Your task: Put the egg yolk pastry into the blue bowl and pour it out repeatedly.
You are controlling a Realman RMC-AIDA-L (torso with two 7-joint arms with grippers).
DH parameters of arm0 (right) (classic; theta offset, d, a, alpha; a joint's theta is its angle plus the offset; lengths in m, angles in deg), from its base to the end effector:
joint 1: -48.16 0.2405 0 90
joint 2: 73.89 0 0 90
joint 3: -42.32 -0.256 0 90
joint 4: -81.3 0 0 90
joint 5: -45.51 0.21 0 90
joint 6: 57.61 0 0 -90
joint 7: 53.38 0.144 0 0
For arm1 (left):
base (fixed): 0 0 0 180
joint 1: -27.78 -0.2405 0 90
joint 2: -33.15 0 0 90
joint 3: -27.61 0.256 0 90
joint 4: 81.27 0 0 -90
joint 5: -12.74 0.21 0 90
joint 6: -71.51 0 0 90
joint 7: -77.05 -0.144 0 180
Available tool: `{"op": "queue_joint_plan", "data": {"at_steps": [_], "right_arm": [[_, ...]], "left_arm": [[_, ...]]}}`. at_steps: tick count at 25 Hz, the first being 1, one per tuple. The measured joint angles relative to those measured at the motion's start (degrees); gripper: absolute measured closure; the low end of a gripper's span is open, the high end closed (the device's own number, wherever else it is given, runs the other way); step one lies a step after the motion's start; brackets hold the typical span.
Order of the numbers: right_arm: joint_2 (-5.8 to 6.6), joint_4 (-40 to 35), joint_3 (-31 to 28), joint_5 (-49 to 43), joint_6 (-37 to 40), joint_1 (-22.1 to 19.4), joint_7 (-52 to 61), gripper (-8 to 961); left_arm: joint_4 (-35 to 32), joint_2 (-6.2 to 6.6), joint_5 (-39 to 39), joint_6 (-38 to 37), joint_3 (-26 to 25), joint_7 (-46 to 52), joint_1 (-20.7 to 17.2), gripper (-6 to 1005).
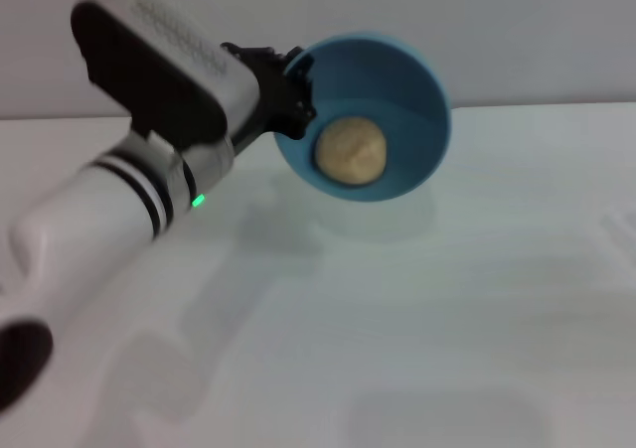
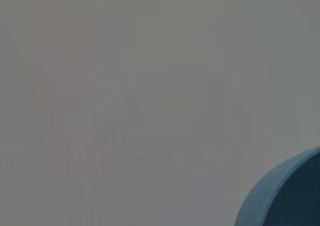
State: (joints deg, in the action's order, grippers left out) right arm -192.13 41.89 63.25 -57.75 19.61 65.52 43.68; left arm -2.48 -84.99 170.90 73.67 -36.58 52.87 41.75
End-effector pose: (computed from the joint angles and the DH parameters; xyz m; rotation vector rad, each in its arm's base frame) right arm 0.3700 0.2976 0.0841 -1.8263 1.2447 0.9352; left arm -0.1373 0.3544 -0.0495 -2.1041 -0.1592 -0.3920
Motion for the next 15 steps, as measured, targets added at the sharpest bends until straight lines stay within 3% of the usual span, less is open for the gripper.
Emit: {"op": "queue_joint_plan", "data": {"at_steps": [3, 6, 10, 15], "right_arm": [[0.02, 0.2, -0.1, 0.0, -0.4, 0.0, 0.0, 492], [0.03, 0.3, -0.1, 0.0, -0.5, 0.0, 0.0, 495], [0.03, 0.4, -0.4, 0.0, -0.6, 0.0, -0.1, 500], [0.03, 0.4, -0.9, 0.0, -0.7, 0.1, -0.1, 505]], "left_arm": [[-3.9, -0.14, 0.0, -12.2, 4.3, -4.5, -1.8, 988], [-12.5, -0.42, -0.1, -29.0, 9.8, -11.4, -2.1, 988], [-26.2, -0.87, -2.2, -51.6, 17.7, -20.5, 0.8, 988], [-31.9, -0.95, -15.8, -64.7, 27.6, -29.6, 4.8, 987]]}}
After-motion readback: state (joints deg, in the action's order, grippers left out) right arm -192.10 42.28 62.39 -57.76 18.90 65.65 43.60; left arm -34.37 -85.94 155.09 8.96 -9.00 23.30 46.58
